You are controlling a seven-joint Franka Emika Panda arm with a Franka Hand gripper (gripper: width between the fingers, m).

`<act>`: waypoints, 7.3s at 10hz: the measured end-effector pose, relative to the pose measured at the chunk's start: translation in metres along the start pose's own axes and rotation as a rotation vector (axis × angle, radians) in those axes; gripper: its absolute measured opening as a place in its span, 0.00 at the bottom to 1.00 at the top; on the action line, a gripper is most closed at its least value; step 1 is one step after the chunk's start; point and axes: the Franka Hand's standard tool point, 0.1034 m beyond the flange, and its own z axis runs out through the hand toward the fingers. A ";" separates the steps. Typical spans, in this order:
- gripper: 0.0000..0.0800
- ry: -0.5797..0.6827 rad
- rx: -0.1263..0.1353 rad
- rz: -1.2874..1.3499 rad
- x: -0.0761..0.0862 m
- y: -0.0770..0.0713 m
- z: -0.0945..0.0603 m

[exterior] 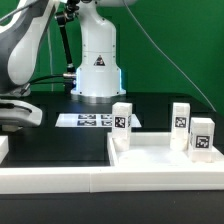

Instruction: Assemble square table

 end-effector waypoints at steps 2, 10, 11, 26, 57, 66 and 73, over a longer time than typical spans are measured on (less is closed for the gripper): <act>0.36 0.001 -0.002 -0.001 0.000 -0.001 0.000; 0.36 -0.010 -0.068 -0.027 -0.031 -0.068 -0.047; 0.36 0.001 -0.076 -0.025 -0.031 -0.076 -0.054; 0.36 0.840 -0.128 -0.054 -0.024 -0.137 -0.097; 0.36 1.450 -0.313 -0.363 -0.003 -0.302 -0.187; 0.36 1.447 -0.279 -0.367 0.000 -0.313 -0.192; 0.36 1.431 -0.244 -0.389 0.011 -0.324 -0.190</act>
Offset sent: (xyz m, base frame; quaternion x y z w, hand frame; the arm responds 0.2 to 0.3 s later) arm 0.0016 0.0045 0.0010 -0.0110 0.0047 0.0007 0.9999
